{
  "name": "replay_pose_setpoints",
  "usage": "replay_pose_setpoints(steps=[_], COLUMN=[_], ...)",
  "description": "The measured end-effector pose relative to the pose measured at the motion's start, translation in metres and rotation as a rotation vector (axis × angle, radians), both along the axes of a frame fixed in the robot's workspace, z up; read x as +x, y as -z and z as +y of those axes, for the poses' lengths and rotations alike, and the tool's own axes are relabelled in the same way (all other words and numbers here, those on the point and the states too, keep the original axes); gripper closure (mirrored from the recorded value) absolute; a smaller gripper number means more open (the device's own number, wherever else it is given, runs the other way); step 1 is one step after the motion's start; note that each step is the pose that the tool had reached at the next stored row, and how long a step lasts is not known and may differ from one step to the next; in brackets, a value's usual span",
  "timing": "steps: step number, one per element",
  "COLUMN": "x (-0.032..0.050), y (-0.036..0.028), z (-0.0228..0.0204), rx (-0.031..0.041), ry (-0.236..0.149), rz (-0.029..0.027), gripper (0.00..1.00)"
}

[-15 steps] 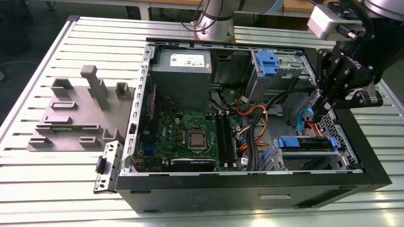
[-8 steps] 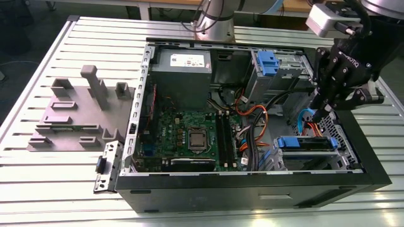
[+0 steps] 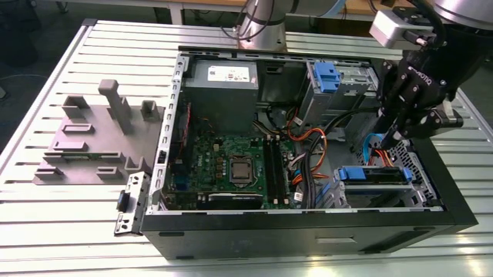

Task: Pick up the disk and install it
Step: 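Insert the second disk wire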

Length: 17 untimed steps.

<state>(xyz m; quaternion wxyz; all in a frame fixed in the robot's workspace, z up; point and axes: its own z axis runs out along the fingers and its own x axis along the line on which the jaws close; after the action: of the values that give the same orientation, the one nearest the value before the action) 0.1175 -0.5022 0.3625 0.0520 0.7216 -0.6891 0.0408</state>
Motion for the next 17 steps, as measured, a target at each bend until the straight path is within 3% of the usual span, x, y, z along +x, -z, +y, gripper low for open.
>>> replay_pose_setpoints(steps=[4,17], x=[0.0038,0.0060], y=[0.0026,0.0069], z=[0.0015,0.0032], rx=[-0.0027,-0.0030], ry=[0.000,0.003], rz=[0.0144,0.0178], gripper=[0.65,0.65])
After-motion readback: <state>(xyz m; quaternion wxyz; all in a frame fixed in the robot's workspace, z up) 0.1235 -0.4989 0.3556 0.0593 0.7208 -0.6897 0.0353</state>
